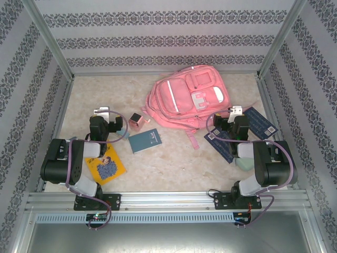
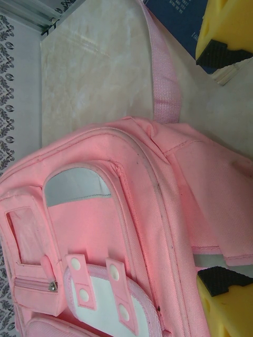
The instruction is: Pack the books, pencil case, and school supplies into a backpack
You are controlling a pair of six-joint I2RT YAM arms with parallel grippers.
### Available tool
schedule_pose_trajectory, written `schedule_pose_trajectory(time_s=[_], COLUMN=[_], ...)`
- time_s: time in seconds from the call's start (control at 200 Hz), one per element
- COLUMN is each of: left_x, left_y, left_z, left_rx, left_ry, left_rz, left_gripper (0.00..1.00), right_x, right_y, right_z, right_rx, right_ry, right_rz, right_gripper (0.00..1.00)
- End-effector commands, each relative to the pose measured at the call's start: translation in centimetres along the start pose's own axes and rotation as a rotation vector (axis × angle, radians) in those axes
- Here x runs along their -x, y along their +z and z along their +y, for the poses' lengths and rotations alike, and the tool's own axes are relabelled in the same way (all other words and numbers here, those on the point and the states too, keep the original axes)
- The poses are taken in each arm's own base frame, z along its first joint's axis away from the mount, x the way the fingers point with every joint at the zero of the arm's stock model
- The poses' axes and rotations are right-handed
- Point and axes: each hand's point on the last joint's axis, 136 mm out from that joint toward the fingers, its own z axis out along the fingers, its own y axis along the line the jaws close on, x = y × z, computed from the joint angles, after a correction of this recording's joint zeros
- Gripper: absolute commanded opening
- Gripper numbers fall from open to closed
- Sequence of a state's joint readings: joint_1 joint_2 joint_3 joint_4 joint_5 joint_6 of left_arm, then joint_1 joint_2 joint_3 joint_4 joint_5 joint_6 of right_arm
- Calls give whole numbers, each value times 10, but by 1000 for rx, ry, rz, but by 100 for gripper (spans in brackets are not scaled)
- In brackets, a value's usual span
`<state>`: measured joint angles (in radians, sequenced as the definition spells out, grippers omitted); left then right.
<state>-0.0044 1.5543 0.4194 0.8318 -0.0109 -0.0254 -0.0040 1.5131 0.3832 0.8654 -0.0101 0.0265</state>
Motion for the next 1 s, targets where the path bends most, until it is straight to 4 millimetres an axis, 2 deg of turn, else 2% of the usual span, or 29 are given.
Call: schedule_pose_trajectory(time_s=[0.0, 0.095, 0.175, 0.29, 0.39, 0.47, 0.535, 0.6, 0.684, 0.829, 0.994], left_x=[-5, -2, 13, 56, 95, 117, 122, 125, 124, 117, 105], left_y=[0, 0, -1, -11, -26, -39, -45, -46, -45, -44, -47], left_z=[2, 3, 11, 21, 22, 24, 25, 16, 0, -34, -84], left_rx=[6, 10, 58, 126, 134, 164, 190, 146, 68, -84, -186], left_ry=[13, 12, 1, -47, -158, -289, -346, -358, -396, -459, -436], left_rz=[13, 19, 67, 109, 105, 144, 217, 281, 314, 353, 413], left_gripper=[100, 100, 100, 100, 100, 100, 100, 100, 100, 100, 97], right_x=[10, 9, 11, 25, 43, 63, 81, 91, 98, 75, 49], right_y=[0, 1, -1, -6, -21, -41, -51, -57, -51, -31, -16], right_z=[4, 3, 3, 2, -9, -29, -30, -26, 4, 44, 61], right_rx=[19, 19, 20, 6, -61, -147, -98, -51, 113, 170, 149], right_ry=[3, 6, 6, 8, 31, 223, 365, 472, 501, 445, 459], right_rz=[-32, -30, -38, -42, -49, -71, -101, -115, -60, 120, 260], right_gripper=[98, 98, 98, 98, 98, 98, 98, 98, 98, 98, 98])
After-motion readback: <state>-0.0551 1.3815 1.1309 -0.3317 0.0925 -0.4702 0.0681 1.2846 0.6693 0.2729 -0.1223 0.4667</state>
